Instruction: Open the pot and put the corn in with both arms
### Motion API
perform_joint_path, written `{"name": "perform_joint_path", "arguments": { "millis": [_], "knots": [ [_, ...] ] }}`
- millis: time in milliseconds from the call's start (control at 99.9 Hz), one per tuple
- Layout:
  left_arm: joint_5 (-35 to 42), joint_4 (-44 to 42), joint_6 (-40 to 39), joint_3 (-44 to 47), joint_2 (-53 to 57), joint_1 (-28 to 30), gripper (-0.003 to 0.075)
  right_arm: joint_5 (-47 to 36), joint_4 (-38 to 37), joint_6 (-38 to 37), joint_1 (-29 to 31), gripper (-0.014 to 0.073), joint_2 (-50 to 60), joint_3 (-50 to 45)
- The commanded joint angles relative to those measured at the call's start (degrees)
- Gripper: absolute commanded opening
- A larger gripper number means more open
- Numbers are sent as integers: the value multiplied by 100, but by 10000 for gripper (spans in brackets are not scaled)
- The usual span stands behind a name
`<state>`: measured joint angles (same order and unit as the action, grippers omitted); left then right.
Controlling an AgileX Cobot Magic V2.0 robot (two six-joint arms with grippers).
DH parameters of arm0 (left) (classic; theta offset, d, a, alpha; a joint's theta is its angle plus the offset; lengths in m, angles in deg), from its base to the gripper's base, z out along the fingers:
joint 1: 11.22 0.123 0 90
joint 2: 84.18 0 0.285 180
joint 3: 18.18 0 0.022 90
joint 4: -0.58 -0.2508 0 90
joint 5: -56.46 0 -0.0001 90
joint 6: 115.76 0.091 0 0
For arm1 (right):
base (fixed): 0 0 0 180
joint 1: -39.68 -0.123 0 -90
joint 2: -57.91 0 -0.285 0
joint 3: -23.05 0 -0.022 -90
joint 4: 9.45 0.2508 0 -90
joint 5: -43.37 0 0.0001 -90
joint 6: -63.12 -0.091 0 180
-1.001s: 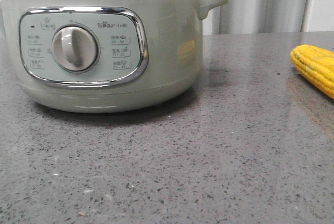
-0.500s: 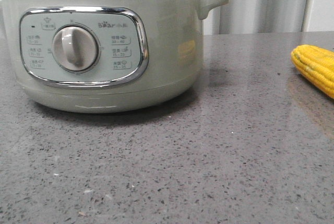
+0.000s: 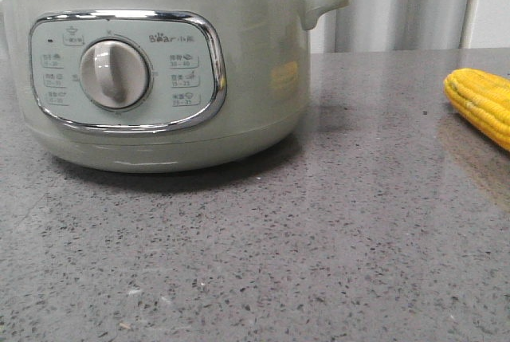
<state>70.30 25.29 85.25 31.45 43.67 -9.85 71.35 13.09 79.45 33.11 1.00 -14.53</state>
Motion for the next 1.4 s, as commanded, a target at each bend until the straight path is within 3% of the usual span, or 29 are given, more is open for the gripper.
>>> {"name": "perform_joint_path", "arguments": {
  "millis": [0,200,320,460,891,961,1201,1301,1391],
  "knots": [
    [19,-6,-30,-325,579,-268,472,-71,108,-31,-8,545,-581,512],
    [-796,-6,-30,-442,1644,-915,274,437,-191,-41,83,528,-1808,1410],
    [-1214,-6,-30,-442,2055,-1205,206,441,-528,-292,314,519,-2067,1651],
    [-1464,121,-30,-442,2239,-1381,188,484,-876,-441,610,519,-2147,1664],
    [-1253,1185,-30,-442,1921,-1397,188,847,-584,-441,721,510,-3067,1664],
    [-1264,1234,-30,-442,1921,-1397,188,847,-584,-441,721,449,-3091,1664],
    [-1264,1245,-30,-442,1921,-1397,188,812,-451,-441,721,73,-3015,1664],
    [-1276,1369,-30,-442,1921,-1397,188,744,-83,-414,721,8,-2753,1749],
    [-1331,1380,-30,-442,1921,-1397,188,709,455,-75,659,4,-2465,2049]
  ]
}}
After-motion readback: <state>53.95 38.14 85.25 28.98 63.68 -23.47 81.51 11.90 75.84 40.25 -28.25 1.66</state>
